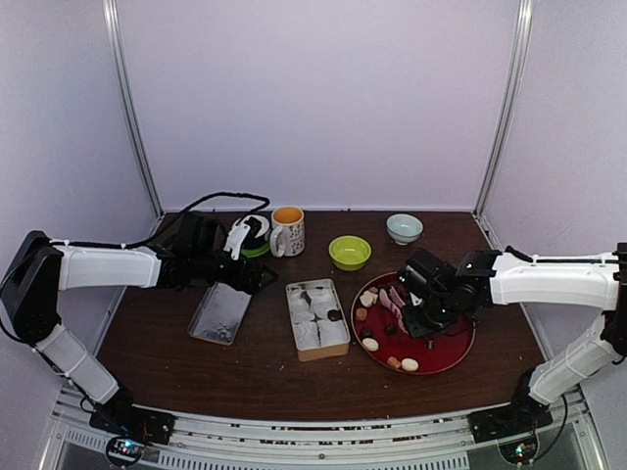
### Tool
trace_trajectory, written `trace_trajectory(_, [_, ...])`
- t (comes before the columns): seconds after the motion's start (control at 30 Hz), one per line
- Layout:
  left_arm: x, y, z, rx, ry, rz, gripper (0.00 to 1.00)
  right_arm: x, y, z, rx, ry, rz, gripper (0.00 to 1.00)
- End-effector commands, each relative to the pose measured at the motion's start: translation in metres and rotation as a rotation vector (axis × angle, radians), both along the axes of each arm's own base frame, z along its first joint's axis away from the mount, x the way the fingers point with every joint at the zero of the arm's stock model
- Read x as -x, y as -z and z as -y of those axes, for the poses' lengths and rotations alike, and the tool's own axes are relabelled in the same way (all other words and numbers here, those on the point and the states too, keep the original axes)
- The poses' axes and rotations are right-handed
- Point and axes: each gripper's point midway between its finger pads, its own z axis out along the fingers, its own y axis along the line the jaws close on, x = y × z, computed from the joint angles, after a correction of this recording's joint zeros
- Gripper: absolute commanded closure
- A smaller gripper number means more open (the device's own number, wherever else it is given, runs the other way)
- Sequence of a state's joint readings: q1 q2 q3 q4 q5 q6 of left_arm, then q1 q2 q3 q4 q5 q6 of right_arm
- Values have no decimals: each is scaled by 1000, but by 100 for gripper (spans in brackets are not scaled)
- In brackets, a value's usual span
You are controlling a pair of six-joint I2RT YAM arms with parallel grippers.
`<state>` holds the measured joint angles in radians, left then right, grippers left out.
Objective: Pack the chocolate
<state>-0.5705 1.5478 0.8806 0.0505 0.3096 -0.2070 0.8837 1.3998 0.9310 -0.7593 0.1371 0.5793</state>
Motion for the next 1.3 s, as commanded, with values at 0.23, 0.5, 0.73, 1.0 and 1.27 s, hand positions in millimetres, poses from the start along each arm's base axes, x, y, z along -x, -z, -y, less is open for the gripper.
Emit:
trace_trajectory(0.23, [-2, -11, 1, 13, 5, 40, 10, -4, -54, -9, -131, -26, 125, 80])
trace_trajectory(0.5, [-3, -11, 1, 11, 1, 38, 11, 9, -81, -72, -369, -212, 138, 83])
trace_trajectory(0.73, [-2, -13, 2, 20, 7, 38, 10, 19, -87, -125, -448, -323, 128, 83])
trace_trajectory(1.0, [-2, -14, 0, 17, 0, 45, 11, 15, -64, -168, -440, -356, 90, 83])
trace_trajectory(1.27, [-2, -14, -1, 14, -2, 46, 11, 2, -47, -174, -389, -309, 93, 83])
